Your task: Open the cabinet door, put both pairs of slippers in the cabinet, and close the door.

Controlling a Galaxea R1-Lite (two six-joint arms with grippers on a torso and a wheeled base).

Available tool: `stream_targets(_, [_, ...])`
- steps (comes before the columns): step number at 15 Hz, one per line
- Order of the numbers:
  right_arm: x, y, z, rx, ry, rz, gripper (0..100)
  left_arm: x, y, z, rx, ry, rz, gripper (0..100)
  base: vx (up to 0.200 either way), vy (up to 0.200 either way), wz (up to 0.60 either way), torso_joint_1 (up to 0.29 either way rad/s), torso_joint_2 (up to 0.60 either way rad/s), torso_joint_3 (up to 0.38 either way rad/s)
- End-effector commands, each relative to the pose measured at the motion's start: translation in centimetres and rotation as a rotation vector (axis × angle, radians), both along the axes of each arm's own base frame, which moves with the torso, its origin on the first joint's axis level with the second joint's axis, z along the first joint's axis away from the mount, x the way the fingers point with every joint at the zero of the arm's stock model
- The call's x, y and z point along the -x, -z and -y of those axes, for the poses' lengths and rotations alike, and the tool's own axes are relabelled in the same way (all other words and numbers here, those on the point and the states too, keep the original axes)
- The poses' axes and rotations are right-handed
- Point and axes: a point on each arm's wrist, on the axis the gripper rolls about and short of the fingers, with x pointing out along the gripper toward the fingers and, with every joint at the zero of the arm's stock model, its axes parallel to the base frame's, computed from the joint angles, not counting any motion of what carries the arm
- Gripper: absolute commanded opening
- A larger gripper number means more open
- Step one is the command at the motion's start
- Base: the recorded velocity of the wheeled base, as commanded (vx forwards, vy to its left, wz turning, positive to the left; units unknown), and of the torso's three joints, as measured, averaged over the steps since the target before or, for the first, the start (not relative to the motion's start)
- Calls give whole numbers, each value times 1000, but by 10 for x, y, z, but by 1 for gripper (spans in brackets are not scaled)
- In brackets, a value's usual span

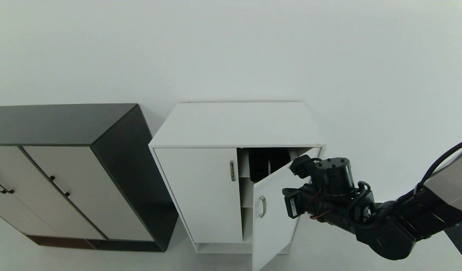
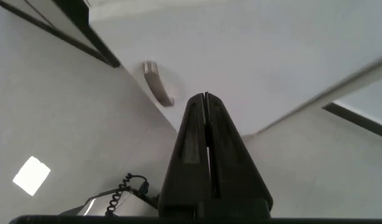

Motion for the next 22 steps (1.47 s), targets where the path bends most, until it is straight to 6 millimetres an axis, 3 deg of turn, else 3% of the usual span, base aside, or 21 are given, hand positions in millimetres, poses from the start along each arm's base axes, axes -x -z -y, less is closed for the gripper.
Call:
stream_targets(1, [0,1,0,-4,-2,5,0,0,0,0,0,1,1,0,0,0,0,0,0,0])
stream_targets(7, [-17,3,-6,-18,13,24,0,0,0,0,0,1,1,0,0,0,0,0,0,0])
stream_targets(15, [-57,24,-16,-24,52,33,0,0,0,0,-1,-2,1,0,0,0,0,0,0,0])
stream_targets(22, [-80,32,-20,-35,72,51,0,0,0,0,0,-2,-1,0,0,0,0,0,0,0])
